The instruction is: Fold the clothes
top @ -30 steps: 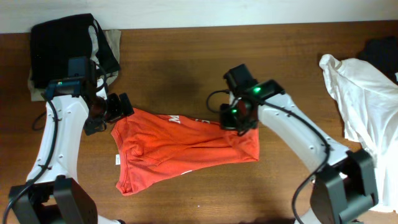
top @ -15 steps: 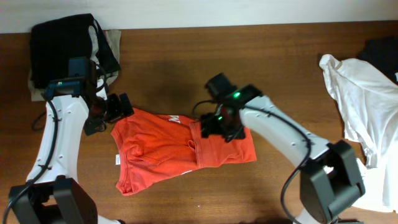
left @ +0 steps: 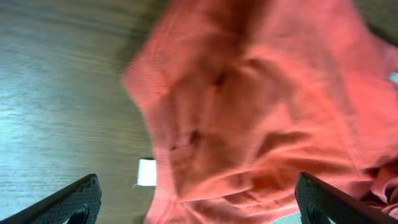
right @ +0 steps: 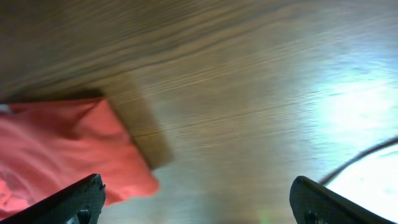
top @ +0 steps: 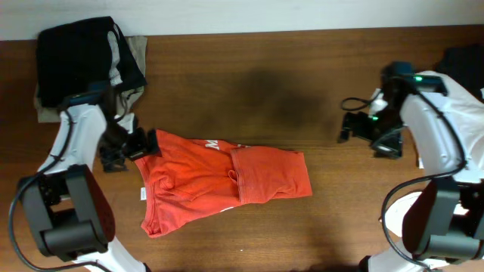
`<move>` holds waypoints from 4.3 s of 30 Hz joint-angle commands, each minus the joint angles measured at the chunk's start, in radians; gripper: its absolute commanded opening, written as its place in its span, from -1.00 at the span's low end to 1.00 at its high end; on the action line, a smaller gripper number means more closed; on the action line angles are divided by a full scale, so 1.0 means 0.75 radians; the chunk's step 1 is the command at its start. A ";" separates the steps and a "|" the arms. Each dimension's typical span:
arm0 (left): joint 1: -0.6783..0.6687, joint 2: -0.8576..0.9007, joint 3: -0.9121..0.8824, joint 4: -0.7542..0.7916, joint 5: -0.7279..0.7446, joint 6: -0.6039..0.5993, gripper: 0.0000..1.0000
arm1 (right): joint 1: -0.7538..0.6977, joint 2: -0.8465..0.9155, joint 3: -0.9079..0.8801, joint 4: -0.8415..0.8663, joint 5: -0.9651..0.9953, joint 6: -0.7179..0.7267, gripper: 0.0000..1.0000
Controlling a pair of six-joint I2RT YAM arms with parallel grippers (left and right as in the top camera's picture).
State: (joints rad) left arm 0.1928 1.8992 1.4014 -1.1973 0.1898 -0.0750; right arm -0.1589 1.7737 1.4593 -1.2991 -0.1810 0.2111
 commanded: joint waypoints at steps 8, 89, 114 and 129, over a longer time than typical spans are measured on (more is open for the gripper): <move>0.199 0.046 -0.139 0.046 0.321 0.212 0.98 | -0.122 -0.023 0.016 0.017 -0.023 -0.093 0.97; -0.495 0.159 0.405 -0.121 0.335 -0.044 0.98 | 0.097 -0.018 -0.366 0.518 -0.371 0.079 0.98; -0.664 0.320 0.401 -0.065 0.494 0.061 -0.99 | 0.098 -0.018 -0.367 0.506 -0.360 0.074 0.97; -0.831 0.312 0.635 -0.043 0.848 0.046 -0.99 | 0.098 -0.018 -0.367 0.513 -0.337 0.080 0.97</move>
State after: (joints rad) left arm -0.3664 2.1227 1.8557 -1.2556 0.7605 -0.0418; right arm -0.0860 1.7718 1.1671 -0.9146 -0.4431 0.2657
